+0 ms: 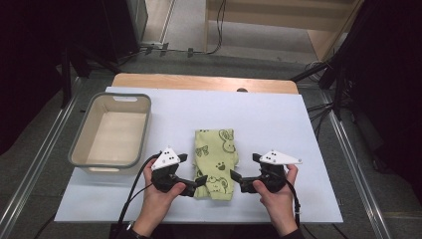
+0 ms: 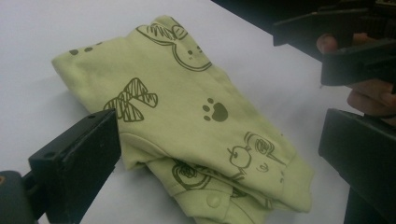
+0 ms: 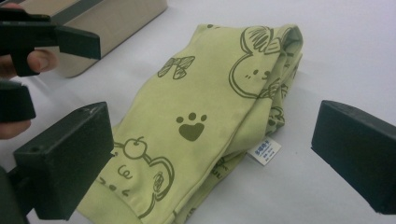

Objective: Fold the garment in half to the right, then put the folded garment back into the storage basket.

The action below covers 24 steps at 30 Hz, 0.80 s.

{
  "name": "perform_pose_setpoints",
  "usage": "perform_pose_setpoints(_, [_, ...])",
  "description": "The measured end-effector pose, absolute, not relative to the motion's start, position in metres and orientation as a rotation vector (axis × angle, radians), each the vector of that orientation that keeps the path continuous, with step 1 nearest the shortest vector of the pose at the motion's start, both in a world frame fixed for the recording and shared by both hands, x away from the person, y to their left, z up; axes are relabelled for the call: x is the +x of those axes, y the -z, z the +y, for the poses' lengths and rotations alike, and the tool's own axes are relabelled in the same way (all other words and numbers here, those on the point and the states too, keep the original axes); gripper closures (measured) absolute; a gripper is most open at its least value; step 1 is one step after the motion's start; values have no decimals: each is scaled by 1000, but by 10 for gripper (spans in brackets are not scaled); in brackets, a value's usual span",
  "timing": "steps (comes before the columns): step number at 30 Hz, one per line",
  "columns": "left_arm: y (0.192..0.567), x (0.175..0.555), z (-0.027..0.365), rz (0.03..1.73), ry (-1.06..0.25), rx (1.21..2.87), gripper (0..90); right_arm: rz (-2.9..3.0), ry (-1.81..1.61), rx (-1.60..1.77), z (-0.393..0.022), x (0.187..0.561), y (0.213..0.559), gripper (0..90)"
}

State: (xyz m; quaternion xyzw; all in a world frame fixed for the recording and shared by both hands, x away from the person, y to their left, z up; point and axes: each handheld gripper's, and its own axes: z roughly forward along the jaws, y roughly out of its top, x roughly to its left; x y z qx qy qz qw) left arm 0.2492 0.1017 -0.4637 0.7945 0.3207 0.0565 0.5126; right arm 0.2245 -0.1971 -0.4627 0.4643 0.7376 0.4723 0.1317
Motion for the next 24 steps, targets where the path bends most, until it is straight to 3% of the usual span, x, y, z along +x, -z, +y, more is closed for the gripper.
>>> perform_pose_setpoints(24, [479, 237, 99, 781, -127, 1931, 0, 2150, -1370, 1340, -195, 278, 449, 0])
